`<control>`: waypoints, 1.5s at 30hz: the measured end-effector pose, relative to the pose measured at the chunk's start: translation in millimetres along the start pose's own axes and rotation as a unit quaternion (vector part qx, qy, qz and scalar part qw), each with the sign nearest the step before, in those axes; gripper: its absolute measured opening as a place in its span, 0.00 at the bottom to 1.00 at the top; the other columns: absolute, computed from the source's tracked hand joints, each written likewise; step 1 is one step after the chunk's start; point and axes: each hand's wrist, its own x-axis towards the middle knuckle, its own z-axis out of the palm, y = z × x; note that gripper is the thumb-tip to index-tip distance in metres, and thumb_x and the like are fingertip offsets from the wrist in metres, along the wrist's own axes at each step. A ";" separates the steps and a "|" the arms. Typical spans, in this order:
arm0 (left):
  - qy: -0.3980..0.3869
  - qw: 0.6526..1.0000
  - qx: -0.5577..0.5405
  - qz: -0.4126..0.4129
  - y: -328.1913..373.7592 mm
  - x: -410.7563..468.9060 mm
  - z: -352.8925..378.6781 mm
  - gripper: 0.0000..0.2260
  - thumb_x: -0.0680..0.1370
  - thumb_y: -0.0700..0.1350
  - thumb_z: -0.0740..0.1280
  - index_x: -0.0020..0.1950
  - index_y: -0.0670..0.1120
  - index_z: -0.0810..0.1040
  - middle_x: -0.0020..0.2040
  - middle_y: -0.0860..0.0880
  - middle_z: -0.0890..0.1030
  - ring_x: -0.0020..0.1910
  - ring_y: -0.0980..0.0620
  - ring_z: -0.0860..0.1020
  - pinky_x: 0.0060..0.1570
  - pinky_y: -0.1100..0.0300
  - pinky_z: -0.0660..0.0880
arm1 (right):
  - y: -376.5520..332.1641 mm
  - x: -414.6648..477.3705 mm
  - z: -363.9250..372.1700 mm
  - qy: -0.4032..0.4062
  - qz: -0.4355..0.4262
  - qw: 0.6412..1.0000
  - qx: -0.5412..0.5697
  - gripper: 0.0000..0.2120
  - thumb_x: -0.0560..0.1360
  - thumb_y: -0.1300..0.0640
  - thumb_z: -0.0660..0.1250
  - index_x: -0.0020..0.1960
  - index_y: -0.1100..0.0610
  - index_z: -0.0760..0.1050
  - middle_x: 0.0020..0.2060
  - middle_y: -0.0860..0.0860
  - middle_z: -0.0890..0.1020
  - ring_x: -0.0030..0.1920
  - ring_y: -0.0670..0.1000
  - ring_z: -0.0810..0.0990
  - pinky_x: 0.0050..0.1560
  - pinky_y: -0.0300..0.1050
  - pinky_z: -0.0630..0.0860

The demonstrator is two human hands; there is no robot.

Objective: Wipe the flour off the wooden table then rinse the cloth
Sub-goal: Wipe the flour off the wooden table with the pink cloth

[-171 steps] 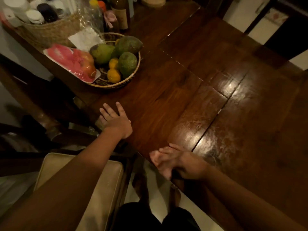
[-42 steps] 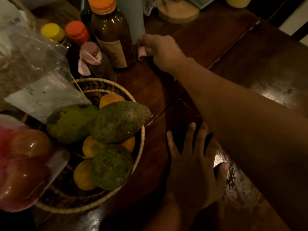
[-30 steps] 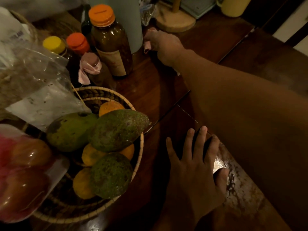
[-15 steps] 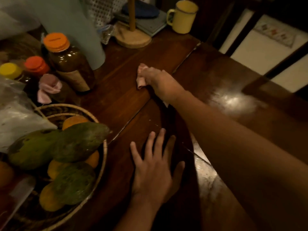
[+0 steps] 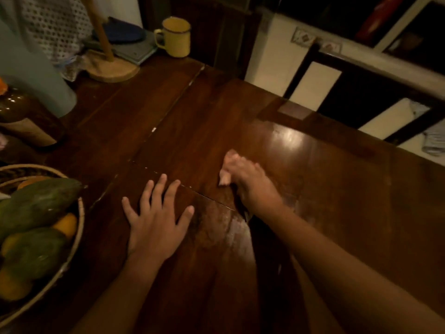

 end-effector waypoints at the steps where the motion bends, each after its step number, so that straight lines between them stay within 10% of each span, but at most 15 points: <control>1: -0.007 1.000 0.003 -0.005 1.0 -0.5 -1.1 0.32 0.79 0.69 0.44 0.79 0.56 0.52 0.81 0.49 0.52 0.79 0.44 0.52 0.69 0.27 0.52 | -9.4 -29.8 3.8 -0.002 -0.016 1.000 0.021 0.25 0.78 0.62 0.62 0.73 0.43 0.69 0.76 0.44 0.66 0.78 0.47 0.59 0.78 0.57 0.53; 10: -0.034 0.999 -0.021 0.022 -6.2 -37.4 3.3 0.26 0.83 0.60 0.44 0.81 0.57 0.46 0.82 0.51 0.45 0.80 0.47 0.44 0.75 0.36 0.42 | -64.1 -247.3 48.0 -0.182 -0.259 0.947 0.059 0.30 0.72 0.63 0.65 0.70 0.41 0.71 0.75 0.37 0.65 0.79 0.42 0.54 0.78 0.54 0.45; 16: -0.088 0.996 -0.030 0.014 -0.4 -146.2 17.3 0.25 0.82 0.61 0.42 0.79 0.62 0.40 0.80 0.54 0.37 0.79 0.49 0.38 0.74 0.38 0.38 | 16.1 -289.9 -12.6 -0.029 0.057 0.996 0.063 0.24 0.75 0.50 0.62 0.68 0.31 0.68 0.72 0.30 0.65 0.74 0.42 0.65 0.77 0.48 0.50; 19: -0.107 0.993 -0.039 0.002 1.0 -194.4 28.6 0.26 0.81 0.62 0.41 0.78 0.64 0.39 0.80 0.54 0.36 0.79 0.50 0.37 0.74 0.39 0.37 | 13.5 -289.9 -8.0 0.074 0.166 0.982 0.053 0.24 0.79 0.58 0.63 0.73 0.42 0.69 0.75 0.40 0.66 0.77 0.48 0.61 0.77 0.48 0.49; 23: -0.099 0.993 -0.067 0.008 -1.6 -241.2 39.7 0.24 0.83 0.59 0.44 0.78 0.65 0.43 0.81 0.55 0.39 0.79 0.51 0.39 0.74 0.41 0.38 | -58.3 -304.8 30.7 0.052 0.055 0.996 0.048 0.21 0.75 0.59 0.64 0.65 0.43 0.75 0.68 0.40 0.74 0.70 0.45 0.68 0.72 0.53 0.66; 29: -0.081 0.990 -0.116 0.019 -8.9 -277.8 43.2 0.22 0.85 0.52 0.49 0.79 0.61 0.50 0.82 0.54 0.46 0.80 0.50 0.44 0.76 0.41 0.43 | -103.0 -418.2 76.0 -0.192 -0.222 0.953 0.073 0.23 0.76 0.54 0.67 0.69 0.40 0.72 0.75 0.37 0.66 0.78 0.42 0.54 0.77 0.49 0.44; 34: -0.082 0.989 -0.116 0.044 -4.2 -329.0 45.3 0.24 0.85 0.50 0.52 0.81 0.57 0.49 0.81 0.52 0.46 0.80 0.49 0.44 0.76 0.41 0.43 | -28.2 -499.6 30.0 -0.144 -0.153 0.974 0.079 0.20 0.72 0.55 0.67 0.60 0.38 0.80 0.68 0.35 0.75 0.74 0.40 0.65 0.78 0.54 0.53; 40: -0.090 0.991 -0.077 0.059 32.9 -385.0 51.3 0.26 0.85 0.49 0.52 0.81 0.54 0.46 0.81 0.46 0.43 0.80 0.46 0.42 0.76 0.38 0.45 | -2.4 -536.2 15.8 0.180 0.252 0.948 0.075 0.26 0.70 0.64 0.59 0.63 0.45 0.79 0.68 0.41 0.74 0.74 0.48 0.66 0.76 0.59 0.57; 45: -0.139 0.983 -0.067 0.101 82.0 -401.8 55.5 0.26 0.84 0.52 0.54 0.81 0.56 0.48 0.81 0.46 0.41 0.80 0.44 0.40 0.75 0.37 0.43 | -45.6 -552.7 50.0 0.041 0.030 0.996 0.073 0.29 0.72 0.64 0.62 0.69 0.42 0.73 0.72 0.39 0.70 0.75 0.45 0.63 0.75 0.54 0.59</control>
